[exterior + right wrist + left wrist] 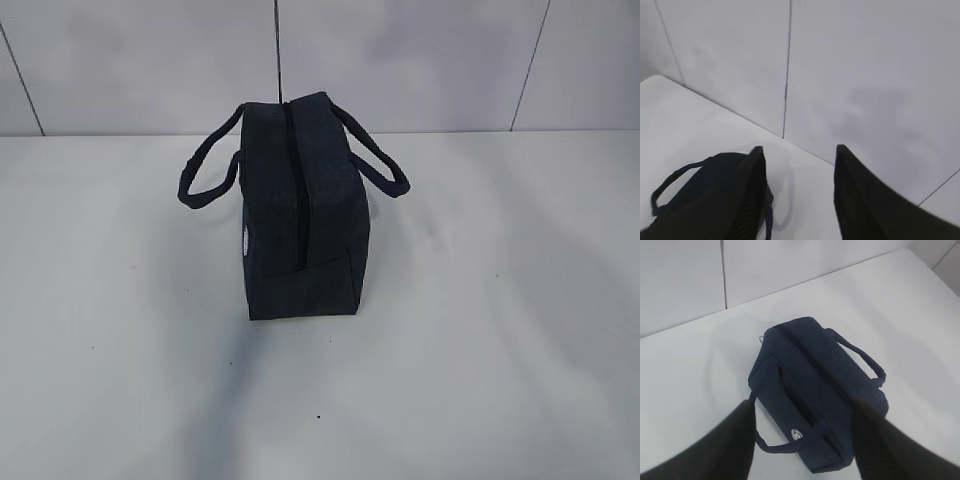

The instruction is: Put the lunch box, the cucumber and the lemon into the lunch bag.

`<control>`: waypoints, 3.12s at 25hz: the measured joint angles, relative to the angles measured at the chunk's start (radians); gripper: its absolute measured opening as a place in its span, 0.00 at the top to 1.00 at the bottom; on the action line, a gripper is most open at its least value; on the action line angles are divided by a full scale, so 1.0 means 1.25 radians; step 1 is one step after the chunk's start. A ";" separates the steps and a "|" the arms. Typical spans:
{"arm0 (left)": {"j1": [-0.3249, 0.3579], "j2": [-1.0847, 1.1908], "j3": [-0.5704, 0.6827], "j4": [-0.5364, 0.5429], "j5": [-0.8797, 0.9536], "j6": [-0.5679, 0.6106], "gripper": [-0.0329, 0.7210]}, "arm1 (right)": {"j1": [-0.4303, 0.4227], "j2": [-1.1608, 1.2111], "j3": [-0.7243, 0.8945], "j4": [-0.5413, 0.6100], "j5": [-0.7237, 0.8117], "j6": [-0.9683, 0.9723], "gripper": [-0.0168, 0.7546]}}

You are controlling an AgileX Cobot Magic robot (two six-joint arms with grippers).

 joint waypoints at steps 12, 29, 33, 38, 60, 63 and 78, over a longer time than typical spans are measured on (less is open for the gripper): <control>-0.110 -0.228 0.000 0.031 0.128 0.000 0.43 | 0.058 -0.231 0.095 -0.029 0.116 0.100 0.57; -0.120 -0.732 0.516 0.088 0.042 -0.062 0.53 | 0.058 -0.962 0.866 -0.075 0.000 0.097 0.58; -0.120 -0.847 0.605 0.134 0.081 -0.080 0.54 | 0.058 -1.079 1.019 -0.075 0.044 0.097 0.58; -0.120 -0.974 0.717 0.190 0.130 -0.102 0.54 | 0.058 -1.191 1.143 -0.075 0.111 0.097 0.58; -0.120 -1.254 0.963 0.313 0.109 -0.123 0.55 | 0.058 -1.312 1.488 -0.168 0.033 0.109 0.48; -0.120 -1.254 0.967 0.313 0.095 -0.124 0.55 | 0.058 -1.312 1.489 -0.169 0.029 0.111 0.48; -0.120 -1.254 0.969 0.320 0.089 -0.125 0.60 | 0.063 -1.328 1.489 -0.173 0.023 0.112 0.48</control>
